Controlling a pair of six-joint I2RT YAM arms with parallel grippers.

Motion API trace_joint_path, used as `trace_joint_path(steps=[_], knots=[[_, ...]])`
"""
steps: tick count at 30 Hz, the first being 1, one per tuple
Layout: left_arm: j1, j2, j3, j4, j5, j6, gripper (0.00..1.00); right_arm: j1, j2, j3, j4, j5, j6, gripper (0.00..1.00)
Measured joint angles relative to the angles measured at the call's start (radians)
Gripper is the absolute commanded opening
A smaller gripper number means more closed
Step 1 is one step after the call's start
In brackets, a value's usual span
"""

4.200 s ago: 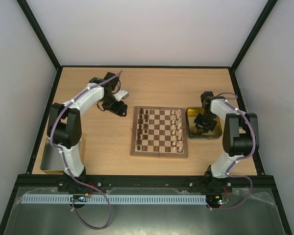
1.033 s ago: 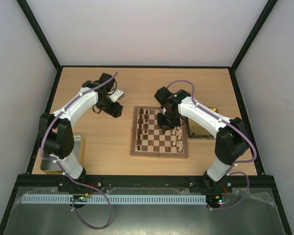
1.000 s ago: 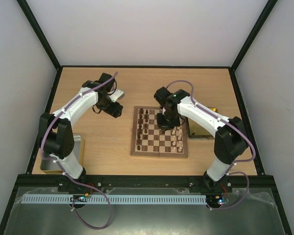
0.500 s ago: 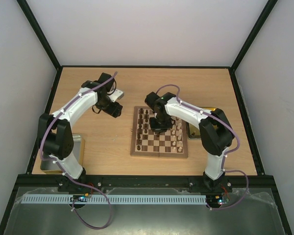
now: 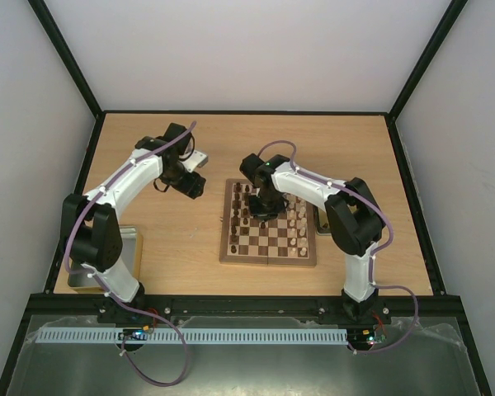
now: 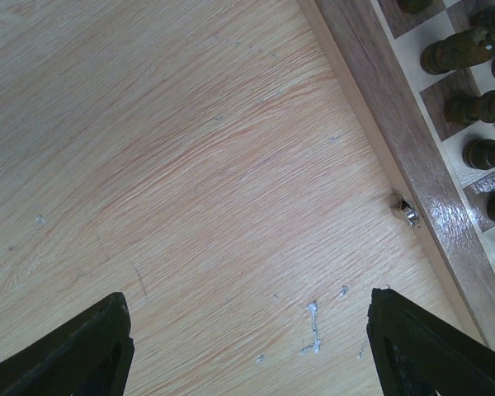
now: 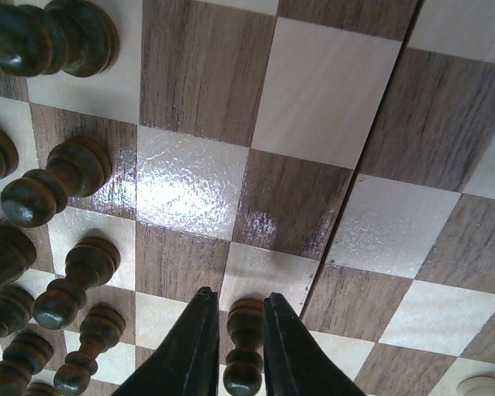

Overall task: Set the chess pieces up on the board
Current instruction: Place the chess piece on the chessboard.

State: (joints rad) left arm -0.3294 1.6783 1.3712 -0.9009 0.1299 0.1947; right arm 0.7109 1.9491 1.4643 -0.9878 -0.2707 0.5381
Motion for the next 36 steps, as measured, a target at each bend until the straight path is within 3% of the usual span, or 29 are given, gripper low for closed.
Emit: trace_joint_path(steps=[16, 31, 36], knots=[[0.003, -0.011, -0.008, 0.002, 0.0, 0.0, 0.78, 0.0, 0.002, 0.0, 0.003, 0.01, -0.001, 0.22], [0.003, -0.011, -0.01, 0.002, 0.0, 0.0, 0.78, 0.0, -0.013, -0.054, 0.006, 0.009, 0.0, 0.13], [0.003, -0.011, -0.01, 0.002, 0.0, 0.0, 0.78, 0.0, -0.014, -0.054, 0.006, 0.009, 0.0, 0.19]])
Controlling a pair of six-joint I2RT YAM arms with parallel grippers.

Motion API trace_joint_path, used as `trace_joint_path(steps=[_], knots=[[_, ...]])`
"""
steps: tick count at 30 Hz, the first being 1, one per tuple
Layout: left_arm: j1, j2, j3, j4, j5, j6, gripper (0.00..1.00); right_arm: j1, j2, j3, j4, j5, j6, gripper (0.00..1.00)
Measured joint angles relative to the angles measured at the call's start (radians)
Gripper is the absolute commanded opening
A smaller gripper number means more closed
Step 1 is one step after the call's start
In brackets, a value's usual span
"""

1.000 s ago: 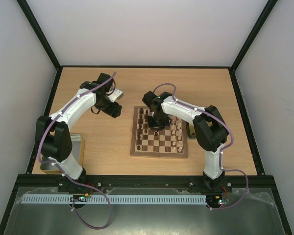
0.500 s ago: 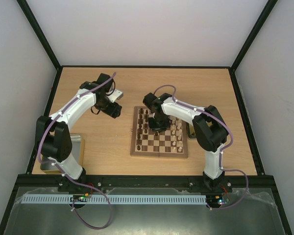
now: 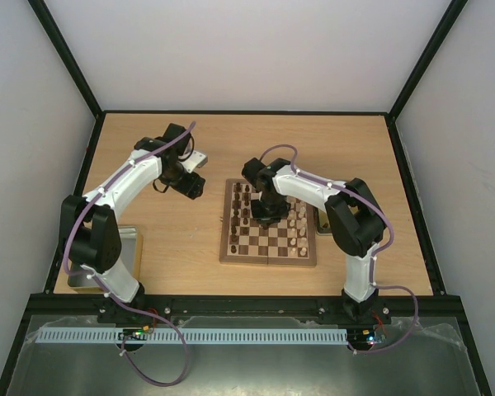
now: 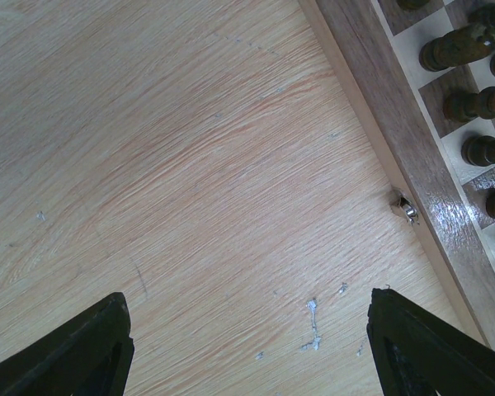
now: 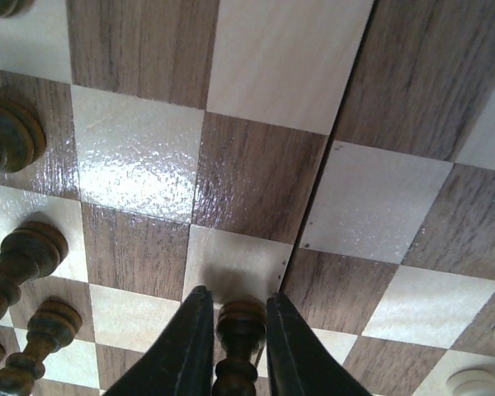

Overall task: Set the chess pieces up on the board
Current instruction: Place the chess piece on the chessboard, then pick up the chess piece from the chessboard.

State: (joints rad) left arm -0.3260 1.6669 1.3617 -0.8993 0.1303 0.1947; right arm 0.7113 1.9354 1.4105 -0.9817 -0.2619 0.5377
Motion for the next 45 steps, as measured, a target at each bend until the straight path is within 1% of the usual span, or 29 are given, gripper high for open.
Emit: trace_joint_path(steps=[3, 5, 22, 31, 37, 45], knots=[[0.0, 0.0, 0.0, 0.0, 0.0, 0.0, 0.78, 0.0, 0.0, 0.0, 0.0, 0.0, -0.001, 0.22], [0.0, 0.0, 0.0, 0.0, 0.0, 0.0, 0.78, 0.0, -0.001, 0.0, 0.0, 0.001, -0.002, 0.23], [0.0, 0.0, 0.0, 0.0, 0.0, 0.0, 0.78, 0.0, -0.072, -0.011, -0.013, 0.002, -0.003, 0.22], [0.0, 0.0, 0.0, 0.0, 0.0, 0.0, 0.78, 0.003, -0.074, -0.018, -0.014, -0.02, -0.004, 0.22], [0.0, 0.0, 0.0, 0.0, 0.0, 0.0, 0.78, 0.008, -0.074, -0.02, -0.013, -0.029, -0.007, 0.21], [0.0, 0.0, 0.0, 0.0, 0.0, 0.0, 0.78, 0.011, -0.074, -0.033, -0.012, -0.032, -0.011, 0.17]])
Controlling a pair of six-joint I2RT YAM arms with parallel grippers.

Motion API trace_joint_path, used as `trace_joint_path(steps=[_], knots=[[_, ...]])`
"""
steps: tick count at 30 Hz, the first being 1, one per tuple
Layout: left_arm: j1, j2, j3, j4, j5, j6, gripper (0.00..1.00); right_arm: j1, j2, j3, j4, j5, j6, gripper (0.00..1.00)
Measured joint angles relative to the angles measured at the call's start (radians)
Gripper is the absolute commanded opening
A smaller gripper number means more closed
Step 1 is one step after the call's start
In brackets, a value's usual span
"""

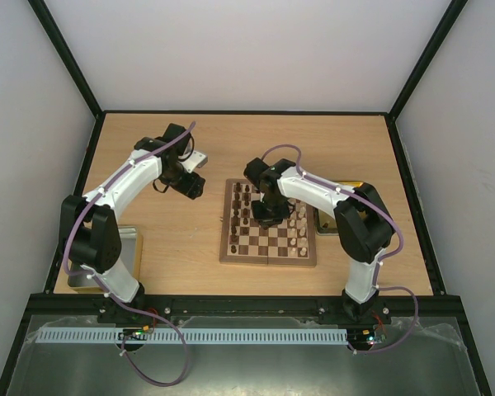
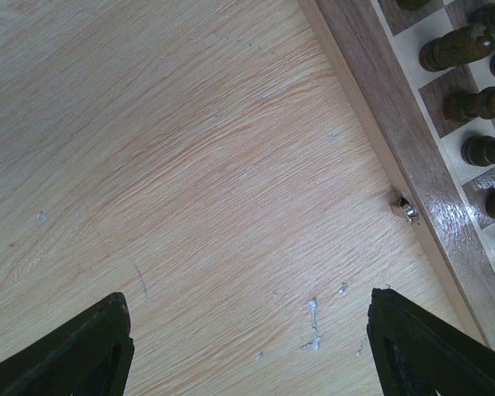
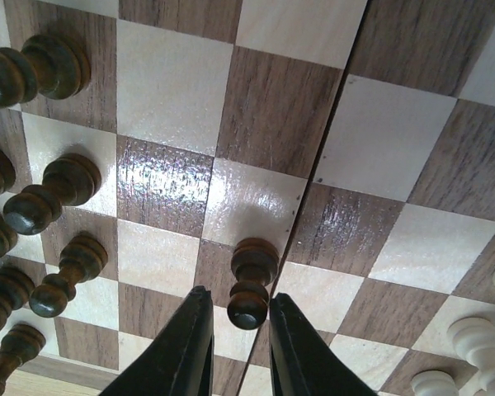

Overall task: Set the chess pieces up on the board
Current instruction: Pick up the chess piece from the chessboard, then place the chess piece on the chessboard.

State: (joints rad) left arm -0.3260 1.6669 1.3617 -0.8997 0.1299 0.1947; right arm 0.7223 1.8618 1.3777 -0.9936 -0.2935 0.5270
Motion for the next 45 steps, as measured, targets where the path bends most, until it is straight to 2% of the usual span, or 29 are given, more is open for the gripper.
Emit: trace_joint_path(steps=[4, 20, 31, 45], knots=[[0.0, 0.0, 0.0, 0.0, 0.0, 0.0, 0.78, 0.0, 0.0, -0.008, 0.002, 0.0, -0.002, 0.13], [0.0, 0.0, 0.0, 0.0, 0.0, 0.0, 0.78, 0.005, 0.003, -0.012, 0.005, 0.002, -0.004, 0.09], [0.0, -0.015, 0.0, 0.0, 0.0, 0.0, 0.78, 0.119, 0.003, -0.011, -0.013, 0.008, -0.003, 0.09], [0.0, -0.033, -0.007, 0.001, 0.0, 0.0, 0.78, 0.158, 0.008, 0.069, -0.05, 0.011, -0.003, 0.09]])
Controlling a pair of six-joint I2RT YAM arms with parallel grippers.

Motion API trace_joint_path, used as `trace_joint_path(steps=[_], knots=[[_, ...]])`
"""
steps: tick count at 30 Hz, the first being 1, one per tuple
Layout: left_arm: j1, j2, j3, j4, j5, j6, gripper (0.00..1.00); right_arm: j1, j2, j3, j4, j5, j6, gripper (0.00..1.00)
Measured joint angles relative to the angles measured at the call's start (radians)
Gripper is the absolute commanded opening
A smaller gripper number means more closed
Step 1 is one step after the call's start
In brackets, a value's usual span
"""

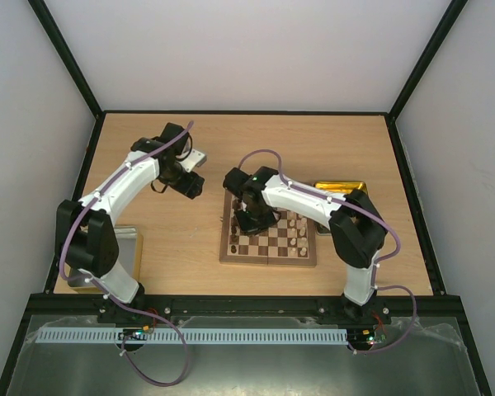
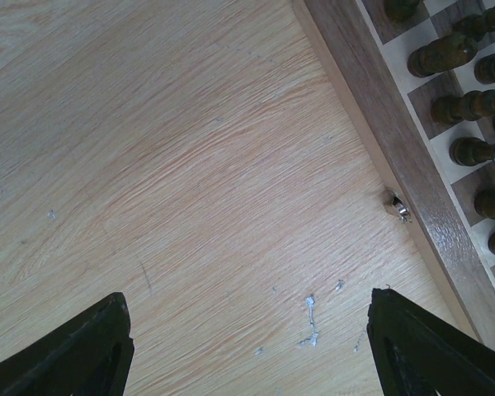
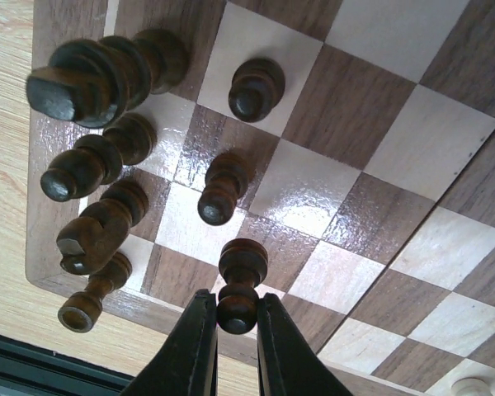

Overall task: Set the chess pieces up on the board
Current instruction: Place the chess piece on the chessboard.

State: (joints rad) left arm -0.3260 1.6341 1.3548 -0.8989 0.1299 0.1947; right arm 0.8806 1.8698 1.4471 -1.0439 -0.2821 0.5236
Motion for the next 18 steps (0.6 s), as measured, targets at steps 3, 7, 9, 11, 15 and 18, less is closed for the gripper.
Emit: trace_joint_path(steps=[3, 7, 9, 11, 15, 18], knots=[[0.0, -0.003, 0.0, 0.0, 0.0, 0.0, 0.78, 0.005, 0.012, 0.01, 0.0, -0.002, 0.0, 0.1], [0.0, -0.004, 0.0, 0.0, 0.0, 0.0, 0.78, 0.018, 0.029, 0.011, -0.002, -0.01, 0.0, 0.1], [0.0, -0.004, 0.0, 0.0, 0.0, 0.0, 0.78, 0.024, 0.032, 0.011, -0.002, -0.013, 0.0, 0.1], [0.0, -0.004, 0.0, 0.0, 0.0, 0.0, 0.78, 0.03, 0.034, 0.011, -0.002, -0.016, -0.001, 0.1], [0.0, -0.004, 0.0, 0.0, 0.0, 0.0, 0.78, 0.033, 0.034, 0.013, -0.003, -0.017, -0.001, 0.1], [0.0, -0.004, 0.0, 0.0, 0.0, 0.0, 0.78, 0.035, 0.034, 0.016, -0.003, -0.018, -0.001, 0.1]])
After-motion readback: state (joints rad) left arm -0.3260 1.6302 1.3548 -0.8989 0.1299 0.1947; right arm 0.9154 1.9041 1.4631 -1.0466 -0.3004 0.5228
